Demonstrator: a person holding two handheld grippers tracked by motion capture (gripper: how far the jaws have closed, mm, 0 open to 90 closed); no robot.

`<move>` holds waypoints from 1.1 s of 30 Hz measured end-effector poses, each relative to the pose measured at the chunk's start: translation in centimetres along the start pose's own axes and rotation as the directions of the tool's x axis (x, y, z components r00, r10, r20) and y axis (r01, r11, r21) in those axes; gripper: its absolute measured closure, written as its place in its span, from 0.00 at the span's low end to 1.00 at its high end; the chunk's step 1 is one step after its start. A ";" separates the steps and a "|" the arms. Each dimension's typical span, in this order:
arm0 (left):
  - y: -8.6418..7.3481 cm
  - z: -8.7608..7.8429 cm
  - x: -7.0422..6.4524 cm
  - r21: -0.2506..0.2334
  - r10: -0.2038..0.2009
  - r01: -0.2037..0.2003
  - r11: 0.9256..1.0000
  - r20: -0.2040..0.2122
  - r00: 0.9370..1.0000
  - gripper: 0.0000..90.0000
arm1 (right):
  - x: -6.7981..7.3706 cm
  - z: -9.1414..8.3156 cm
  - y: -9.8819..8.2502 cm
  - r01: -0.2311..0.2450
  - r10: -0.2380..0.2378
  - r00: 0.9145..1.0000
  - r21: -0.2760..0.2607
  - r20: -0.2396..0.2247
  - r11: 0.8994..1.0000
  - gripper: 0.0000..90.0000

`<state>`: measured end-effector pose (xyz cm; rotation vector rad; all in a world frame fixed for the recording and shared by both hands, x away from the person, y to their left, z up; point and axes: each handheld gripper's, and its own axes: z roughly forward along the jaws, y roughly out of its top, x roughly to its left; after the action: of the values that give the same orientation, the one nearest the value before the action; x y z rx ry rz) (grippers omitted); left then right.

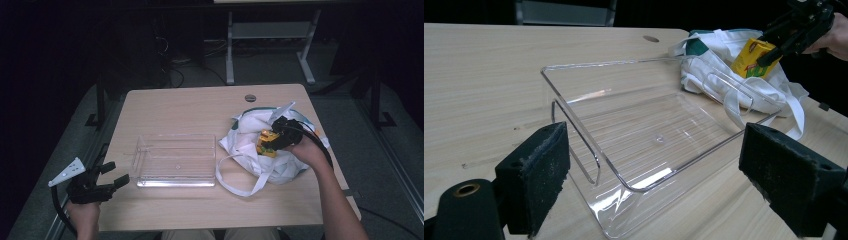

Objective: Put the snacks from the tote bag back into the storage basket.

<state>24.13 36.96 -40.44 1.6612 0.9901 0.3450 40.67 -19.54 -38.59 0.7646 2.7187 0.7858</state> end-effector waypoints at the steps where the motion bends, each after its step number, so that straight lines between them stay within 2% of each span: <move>1: 0.0 0.0 0.0 -0.001 -0.001 0.001 1.000 0.001 1.000 0.14 | 0.0 0.0 0.0 0.002 -0.002 1.000 -0.001 0.000 1.000 0.52; 12: 0.0 0.0 0.1 0.000 0.003 -0.003 1.000 -0.001 1.000 0.14 | -0.1 -0.2 0.2 0.028 -0.029 1.000 0.013 0.004 1.000 0.55; 22: 0.0 -0.1 0.1 -0.004 0.000 0.000 1.000 -0.005 1.000 0.14 | -0.4 -0.5 0.3 0.008 -0.008 1.000 -0.005 0.009 1.000 0.57; 30: 0.0 0.0 0.1 0.000 -0.001 0.001 1.000 -0.004 1.000 0.14 | -0.5 -1.9 0.7 0.001 0.000 1.000 -0.031 0.022 1.000 0.58; 33: 0.0 0.0 0.1 -0.001 0.001 -0.001 1.000 -0.006 1.000 0.14 | -0.3 -2.8 1.2 0.014 -0.013 1.000 -0.043 0.020 0.999 0.58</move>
<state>24.13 37.03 -40.44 1.6604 0.9930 0.3518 40.51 -20.09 -35.62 0.7401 2.6774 0.8273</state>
